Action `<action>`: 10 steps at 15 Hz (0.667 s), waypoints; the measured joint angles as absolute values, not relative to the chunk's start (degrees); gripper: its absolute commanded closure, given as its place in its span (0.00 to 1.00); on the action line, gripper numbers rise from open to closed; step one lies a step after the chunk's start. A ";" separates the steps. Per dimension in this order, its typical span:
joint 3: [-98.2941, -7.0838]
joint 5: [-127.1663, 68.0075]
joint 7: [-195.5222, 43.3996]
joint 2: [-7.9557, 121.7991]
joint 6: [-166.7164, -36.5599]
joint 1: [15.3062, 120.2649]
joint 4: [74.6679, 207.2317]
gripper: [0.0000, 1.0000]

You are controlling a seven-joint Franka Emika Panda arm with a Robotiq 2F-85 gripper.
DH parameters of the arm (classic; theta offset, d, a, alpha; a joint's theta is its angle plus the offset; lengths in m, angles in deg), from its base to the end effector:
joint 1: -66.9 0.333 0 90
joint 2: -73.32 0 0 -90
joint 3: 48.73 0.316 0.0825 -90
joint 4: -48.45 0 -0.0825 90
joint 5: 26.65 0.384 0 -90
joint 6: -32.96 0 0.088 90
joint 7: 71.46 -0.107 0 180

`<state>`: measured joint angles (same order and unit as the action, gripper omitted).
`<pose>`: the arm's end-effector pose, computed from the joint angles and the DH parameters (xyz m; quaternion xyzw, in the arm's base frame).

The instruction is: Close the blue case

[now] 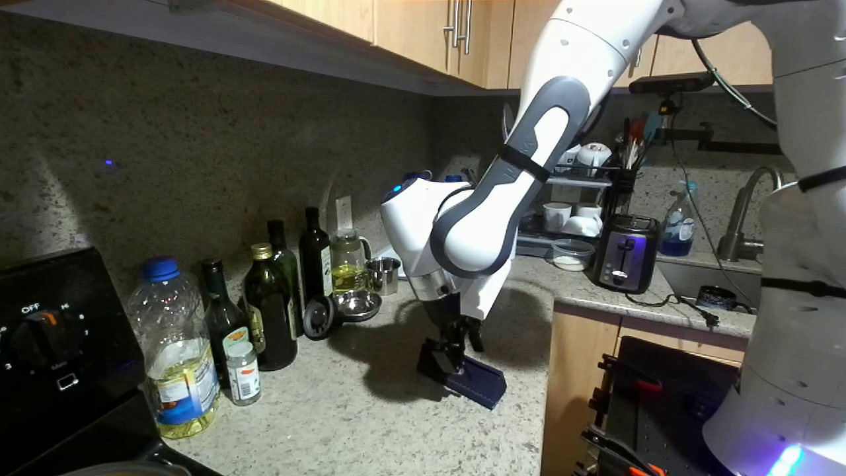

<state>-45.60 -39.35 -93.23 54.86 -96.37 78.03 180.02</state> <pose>0.4729 0.1153 0.1844 0.9819 0.0202 -0.1495 0.1148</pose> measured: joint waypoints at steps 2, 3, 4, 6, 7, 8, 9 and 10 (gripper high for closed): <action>-45.56 -39.44 -93.26 56.35 -96.37 78.15 180.10 0.00; -45.51 -39.49 -93.27 57.16 -96.37 78.22 180.17 0.00; -45.47 -39.52 -93.28 57.99 -96.37 78.37 180.25 0.00; -45.31 -39.54 -93.28 59.63 -96.36 78.69 180.47 0.00; -45.11 -39.54 -93.28 60.38 -96.36 78.74 180.61 0.00; -44.87 -39.54 -93.28 61.07 -96.36 78.75 180.81 0.00; -44.69 -39.54 -93.29 61.70 -96.36 78.76 181.07 0.00; -44.54 -39.54 -93.29 62.32 -96.36 78.77 181.36 0.00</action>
